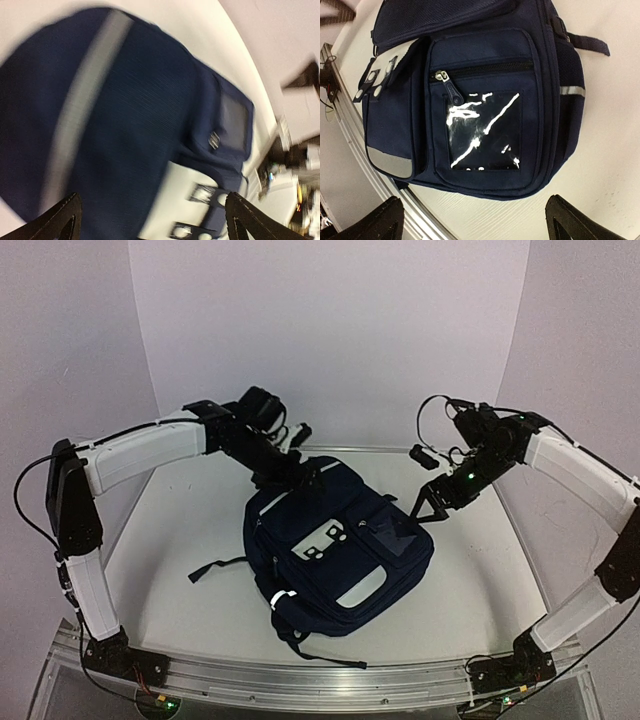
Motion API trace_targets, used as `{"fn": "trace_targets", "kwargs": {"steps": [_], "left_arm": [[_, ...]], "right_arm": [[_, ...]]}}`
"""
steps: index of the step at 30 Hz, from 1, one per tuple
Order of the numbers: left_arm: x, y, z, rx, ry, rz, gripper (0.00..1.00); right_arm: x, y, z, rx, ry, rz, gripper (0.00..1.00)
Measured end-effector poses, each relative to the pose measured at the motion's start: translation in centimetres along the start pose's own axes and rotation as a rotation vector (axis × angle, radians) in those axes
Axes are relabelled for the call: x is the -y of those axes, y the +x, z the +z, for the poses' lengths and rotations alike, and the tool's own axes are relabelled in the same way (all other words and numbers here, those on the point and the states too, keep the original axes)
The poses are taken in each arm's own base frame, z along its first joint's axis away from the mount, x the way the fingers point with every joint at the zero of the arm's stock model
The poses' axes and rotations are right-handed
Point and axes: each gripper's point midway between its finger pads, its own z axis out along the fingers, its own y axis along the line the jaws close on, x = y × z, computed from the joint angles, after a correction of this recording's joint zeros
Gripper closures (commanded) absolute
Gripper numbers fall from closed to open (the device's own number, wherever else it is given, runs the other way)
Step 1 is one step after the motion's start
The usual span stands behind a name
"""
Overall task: Pack the student bag
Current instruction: Adjust the student bag at the center of the board.
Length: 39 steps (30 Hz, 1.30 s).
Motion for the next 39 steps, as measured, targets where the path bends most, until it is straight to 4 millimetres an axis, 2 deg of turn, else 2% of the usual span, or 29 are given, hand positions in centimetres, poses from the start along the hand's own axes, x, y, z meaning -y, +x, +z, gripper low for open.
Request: {"fn": "trace_targets", "kwargs": {"steps": [4,7,10,14,16,19,23,26,28,34,36,39], "left_arm": [[-4.8,-5.2,-3.7,0.125,-0.112,-0.083,0.0],[-7.7,-7.5,-4.8,0.164,-0.156,-0.145,0.0],[-10.9,-7.7,-3.6,0.137,-0.202,-0.196,0.0],[-14.4,-6.6,-0.3,0.051,-0.236,-0.254,0.0],[-15.5,-5.9,1.2,0.014,-0.225,-0.277,0.0],[-15.7,-5.5,2.7,-0.019,-0.161,-0.296,0.0],[-14.4,-5.6,3.4,-0.011,-0.03,-0.293,0.0],[-13.8,-3.8,4.1,-0.018,0.029,-0.3,0.0],[-13.8,-2.9,3.9,-0.006,0.047,-0.31,0.0],[-13.1,0.7,1.4,0.004,0.019,-0.336,0.04],[-12.6,2.4,1.0,-0.007,0.001,-0.352,0.04],[-10.7,5.2,1.3,-0.048,-0.018,-0.359,0.02]], "right_arm": [[0.5,2.1,-0.9,0.024,-0.032,0.136,0.02],[0.3,3.4,-0.7,0.028,-0.083,0.239,0.02],[-0.5,4.6,0.4,0.018,-0.158,0.334,0.02],[-1.5,5.8,2.3,-0.01,-0.26,0.444,0.02],[-1.6,5.9,3.2,-0.019,-0.3,0.484,0.02],[-1.2,5.3,4.8,-0.036,-0.343,0.529,0.04],[-0.1,5.1,7.9,-0.097,-0.383,0.598,0.07],[0.9,4.8,9.9,-0.159,-0.391,0.653,0.09],[1.6,3.9,10.8,-0.185,-0.387,0.678,0.1],[5.2,-0.7,12.5,-0.171,-0.333,0.689,0.11],[6.8,-3.0,13.1,-0.14,-0.308,0.675,0.12],[9.6,-7.1,13.9,-0.055,-0.264,0.615,0.14]]}}
